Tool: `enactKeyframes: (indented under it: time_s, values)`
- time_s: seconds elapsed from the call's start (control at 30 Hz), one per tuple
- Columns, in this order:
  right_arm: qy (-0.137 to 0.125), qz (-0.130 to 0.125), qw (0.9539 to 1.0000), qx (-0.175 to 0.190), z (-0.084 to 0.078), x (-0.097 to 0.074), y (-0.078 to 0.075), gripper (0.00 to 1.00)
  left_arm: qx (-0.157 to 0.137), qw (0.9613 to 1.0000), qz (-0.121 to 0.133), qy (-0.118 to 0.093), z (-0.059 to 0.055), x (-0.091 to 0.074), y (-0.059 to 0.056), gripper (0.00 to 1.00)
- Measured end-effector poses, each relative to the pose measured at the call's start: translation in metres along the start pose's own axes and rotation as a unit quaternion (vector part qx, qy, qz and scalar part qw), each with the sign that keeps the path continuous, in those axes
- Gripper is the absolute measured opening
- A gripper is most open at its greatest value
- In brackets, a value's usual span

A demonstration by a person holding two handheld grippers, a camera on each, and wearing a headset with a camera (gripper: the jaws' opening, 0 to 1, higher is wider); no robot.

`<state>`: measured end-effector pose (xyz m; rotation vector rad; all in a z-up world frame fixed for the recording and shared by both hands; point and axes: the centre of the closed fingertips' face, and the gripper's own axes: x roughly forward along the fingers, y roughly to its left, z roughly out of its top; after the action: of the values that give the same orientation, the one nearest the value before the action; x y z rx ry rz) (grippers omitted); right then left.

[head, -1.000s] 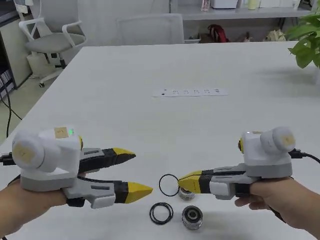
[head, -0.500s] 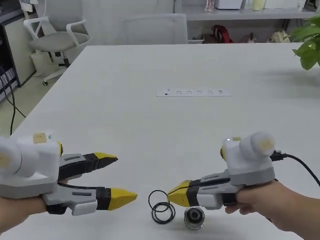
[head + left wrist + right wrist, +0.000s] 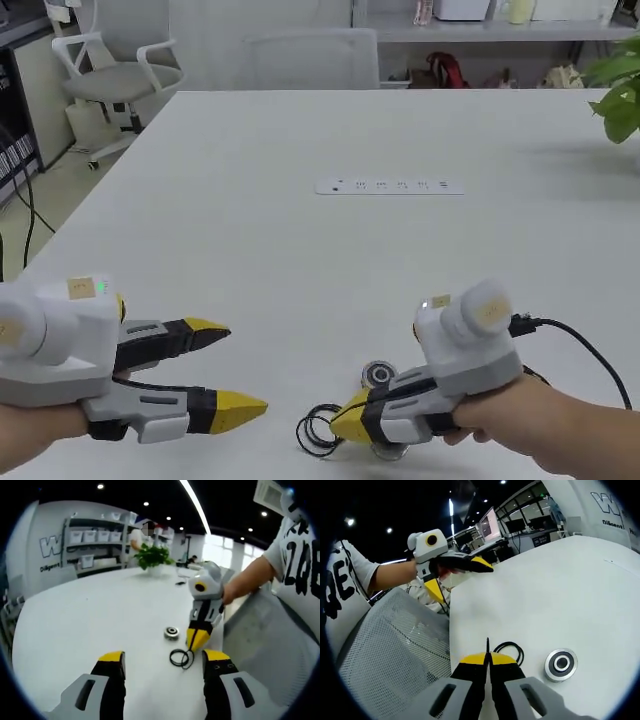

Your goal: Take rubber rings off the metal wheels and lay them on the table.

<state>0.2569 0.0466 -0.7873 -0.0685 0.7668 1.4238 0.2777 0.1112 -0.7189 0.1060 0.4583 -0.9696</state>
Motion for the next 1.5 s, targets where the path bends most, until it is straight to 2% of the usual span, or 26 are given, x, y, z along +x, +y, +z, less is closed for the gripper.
enactKeyframes:
  time_s: [0.2,0.27,0.63,1.1,1.27,1.5]
  values:
    - [0.013,-0.021,0.9996,-0.015,-0.005,-0.001,-0.008,0.00,0.002,1.0000,0.000,0.006,-0.003,0.000,-0.001,0.63]
    - [0.018,-0.036,0.9988,-0.026,-0.007,-0.002,-0.012,0.01,0.002,1.0000,0.000,0.008,-0.004,0.001,-0.001,0.63]
    - [0.008,-0.036,0.9989,-0.030,-0.004,-0.005,-0.010,0.14,0.005,0.9998,-0.004,0.017,-0.007,0.003,-0.002,0.63]
    - [-0.052,-0.044,0.9976,-0.010,0.022,-0.023,-0.015,0.26,0.018,0.9995,-0.010,0.025,-0.009,0.006,-0.005,0.63]
    - [-0.081,-0.052,0.9954,-0.005,0.034,-0.034,-0.017,0.30,0.020,0.9994,-0.012,0.025,-0.009,0.006,-0.005,0.63]
    - [-0.103,-0.063,0.9926,-0.009,0.045,-0.053,-0.020,0.39,0.023,0.9994,-0.009,0.023,-0.009,0.004,-0.006,0.64]
